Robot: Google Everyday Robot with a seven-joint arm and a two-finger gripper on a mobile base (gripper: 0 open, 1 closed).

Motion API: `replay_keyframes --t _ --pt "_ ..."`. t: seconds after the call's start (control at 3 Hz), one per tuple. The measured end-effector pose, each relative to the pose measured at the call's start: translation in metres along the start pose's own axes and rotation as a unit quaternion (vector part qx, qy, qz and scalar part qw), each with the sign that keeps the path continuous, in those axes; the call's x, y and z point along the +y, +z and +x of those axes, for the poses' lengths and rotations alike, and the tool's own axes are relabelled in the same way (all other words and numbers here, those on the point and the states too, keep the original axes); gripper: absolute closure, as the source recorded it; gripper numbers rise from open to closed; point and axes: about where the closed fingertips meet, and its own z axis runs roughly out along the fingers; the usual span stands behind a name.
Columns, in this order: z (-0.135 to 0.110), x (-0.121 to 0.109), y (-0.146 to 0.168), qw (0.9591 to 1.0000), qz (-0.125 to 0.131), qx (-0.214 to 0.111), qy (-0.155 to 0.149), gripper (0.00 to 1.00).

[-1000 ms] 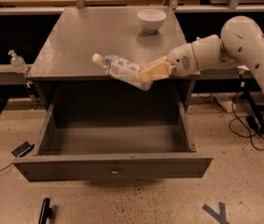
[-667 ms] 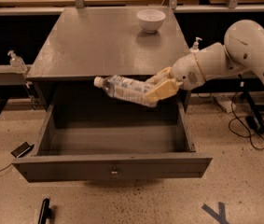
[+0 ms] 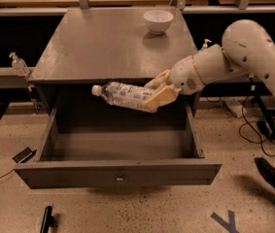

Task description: Place blue plastic bottle into top drawer

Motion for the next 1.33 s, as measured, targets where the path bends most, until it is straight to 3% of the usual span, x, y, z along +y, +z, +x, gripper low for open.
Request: replay_keyframes --t 0.33,0.67,1.0,1.33 --pt "0.037 0.008 0.047 0.9886 0.019 0.100 -0.110 1.00" --pt "0.077 0.002 0.073 0.9672 0.032 0.185 -0.171 1.00" --pt "0.107 -0.004 0.088 0.9535 0.017 0.218 -0.207 0.86" --pt "0.109 -0.003 0.091 0.9530 0.013 0.217 -0.211 0.56"
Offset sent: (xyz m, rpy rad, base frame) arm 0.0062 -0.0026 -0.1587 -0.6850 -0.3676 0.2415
